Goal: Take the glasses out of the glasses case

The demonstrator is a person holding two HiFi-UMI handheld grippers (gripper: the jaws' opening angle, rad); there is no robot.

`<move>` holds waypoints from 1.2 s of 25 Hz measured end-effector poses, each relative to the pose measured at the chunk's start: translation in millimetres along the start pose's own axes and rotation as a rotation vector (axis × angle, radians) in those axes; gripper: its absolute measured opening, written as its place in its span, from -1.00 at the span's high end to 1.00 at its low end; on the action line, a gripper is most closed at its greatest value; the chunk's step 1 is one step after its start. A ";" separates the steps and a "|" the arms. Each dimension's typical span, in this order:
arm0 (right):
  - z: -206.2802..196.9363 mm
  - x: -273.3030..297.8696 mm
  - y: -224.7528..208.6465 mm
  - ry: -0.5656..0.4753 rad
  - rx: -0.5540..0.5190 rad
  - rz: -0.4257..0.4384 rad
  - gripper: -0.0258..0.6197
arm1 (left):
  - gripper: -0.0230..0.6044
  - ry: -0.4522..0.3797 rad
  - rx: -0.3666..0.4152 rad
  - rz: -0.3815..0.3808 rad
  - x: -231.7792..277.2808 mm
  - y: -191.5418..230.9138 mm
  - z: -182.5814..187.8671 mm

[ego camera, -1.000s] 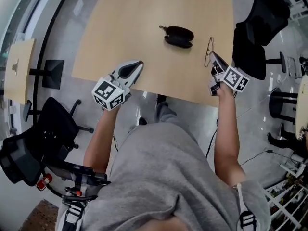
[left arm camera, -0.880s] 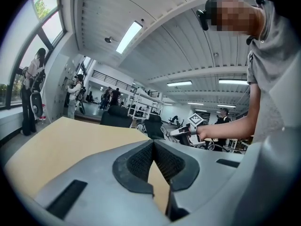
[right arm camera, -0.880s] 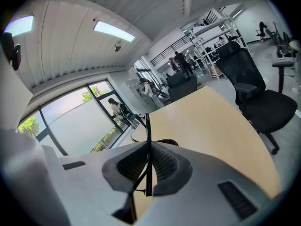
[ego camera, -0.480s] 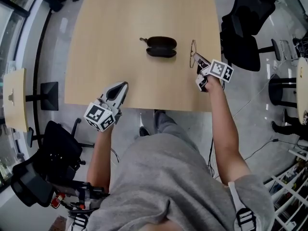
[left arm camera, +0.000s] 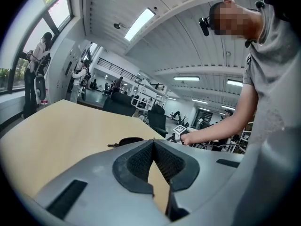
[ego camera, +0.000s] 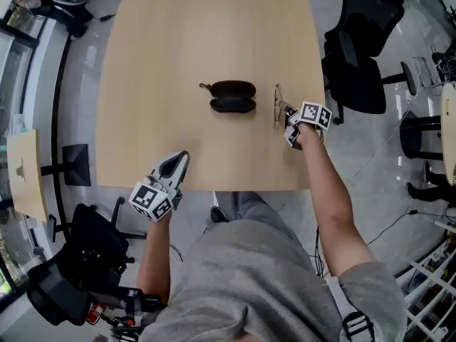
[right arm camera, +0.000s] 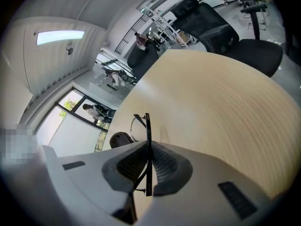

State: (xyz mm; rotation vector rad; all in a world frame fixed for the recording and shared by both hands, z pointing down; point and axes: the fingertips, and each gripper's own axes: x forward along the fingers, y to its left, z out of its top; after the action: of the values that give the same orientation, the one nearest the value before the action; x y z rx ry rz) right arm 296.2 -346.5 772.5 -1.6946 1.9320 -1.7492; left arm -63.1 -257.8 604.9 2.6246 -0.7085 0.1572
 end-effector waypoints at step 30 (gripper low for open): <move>38.4 -80.7 16.4 -0.243 -0.219 -0.135 0.45 | 0.91 -0.072 0.026 -0.009 -36.8 -21.0 14.0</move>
State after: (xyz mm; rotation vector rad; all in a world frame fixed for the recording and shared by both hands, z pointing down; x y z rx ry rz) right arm 342.4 -320.3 698.8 -2.0432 2.0005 -1.3281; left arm -84.3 -230.4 576.7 2.6693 -0.7237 0.0702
